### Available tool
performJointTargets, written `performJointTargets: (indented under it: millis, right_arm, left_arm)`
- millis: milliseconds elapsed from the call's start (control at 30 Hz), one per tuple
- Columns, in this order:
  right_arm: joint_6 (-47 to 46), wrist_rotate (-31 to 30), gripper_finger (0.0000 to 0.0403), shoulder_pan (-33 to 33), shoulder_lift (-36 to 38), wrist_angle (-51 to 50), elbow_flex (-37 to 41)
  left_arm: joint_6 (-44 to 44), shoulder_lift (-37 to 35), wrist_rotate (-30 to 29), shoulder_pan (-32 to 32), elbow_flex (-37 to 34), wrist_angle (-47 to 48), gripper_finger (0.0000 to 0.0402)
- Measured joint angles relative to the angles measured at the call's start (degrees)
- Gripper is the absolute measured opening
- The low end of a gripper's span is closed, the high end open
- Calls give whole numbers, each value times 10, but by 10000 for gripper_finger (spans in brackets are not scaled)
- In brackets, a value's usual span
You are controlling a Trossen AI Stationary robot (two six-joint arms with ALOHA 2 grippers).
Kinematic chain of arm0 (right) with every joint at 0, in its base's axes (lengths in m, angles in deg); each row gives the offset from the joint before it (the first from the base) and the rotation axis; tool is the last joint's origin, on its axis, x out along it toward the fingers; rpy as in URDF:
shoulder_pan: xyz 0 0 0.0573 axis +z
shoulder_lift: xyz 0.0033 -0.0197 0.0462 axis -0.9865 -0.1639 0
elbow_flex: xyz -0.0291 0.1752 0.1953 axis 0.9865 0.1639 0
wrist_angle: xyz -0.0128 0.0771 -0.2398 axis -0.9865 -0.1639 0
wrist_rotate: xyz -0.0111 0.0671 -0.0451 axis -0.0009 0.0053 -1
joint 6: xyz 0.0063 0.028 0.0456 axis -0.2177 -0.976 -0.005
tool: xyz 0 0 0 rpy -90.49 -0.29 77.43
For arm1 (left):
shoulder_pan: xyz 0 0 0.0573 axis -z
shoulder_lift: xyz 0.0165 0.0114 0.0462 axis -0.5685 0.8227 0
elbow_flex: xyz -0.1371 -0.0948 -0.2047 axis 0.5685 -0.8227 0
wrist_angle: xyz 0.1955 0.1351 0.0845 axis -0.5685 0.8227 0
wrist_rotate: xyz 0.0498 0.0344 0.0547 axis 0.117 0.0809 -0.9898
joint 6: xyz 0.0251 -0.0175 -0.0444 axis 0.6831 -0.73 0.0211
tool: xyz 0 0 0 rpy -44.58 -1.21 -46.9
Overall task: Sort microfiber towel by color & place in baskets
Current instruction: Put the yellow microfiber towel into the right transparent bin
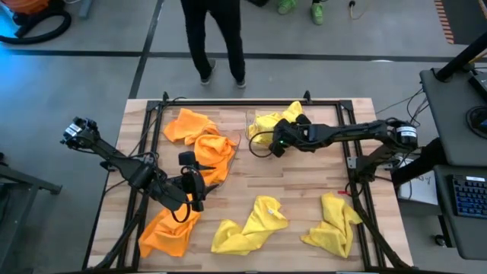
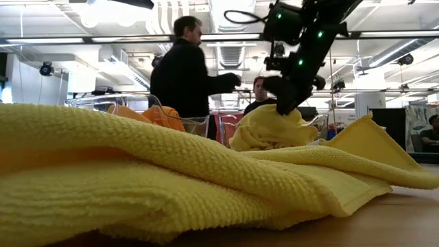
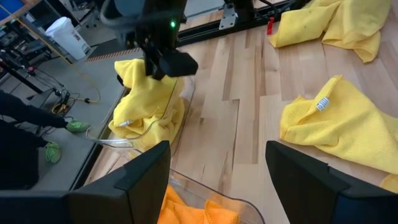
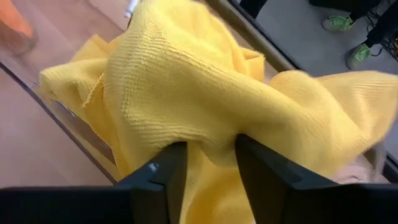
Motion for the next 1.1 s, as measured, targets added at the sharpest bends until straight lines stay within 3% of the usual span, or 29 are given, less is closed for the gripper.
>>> performJointTargets:
  millis: [200,567,700,900,1100]
  right_arm:
    - [-2,28,161,0,60,-12,0]
    - [20,28,144,0,135,-9,0]
    - [55,52,112,-2,137,38,1]
    - [93,102,20,-26,126,94,6]
    - [96,103,10,-44,111,160,48]
  left_arm:
    - [0,0,0,0,0,0,247]
    - [-1,0,0,0,0,-1,247]
    - [-1,0,0,0,0,-1,247]
    - [-9,0,0,0,0,-1,247]
    - [-15,0,1,0,0,0,247]
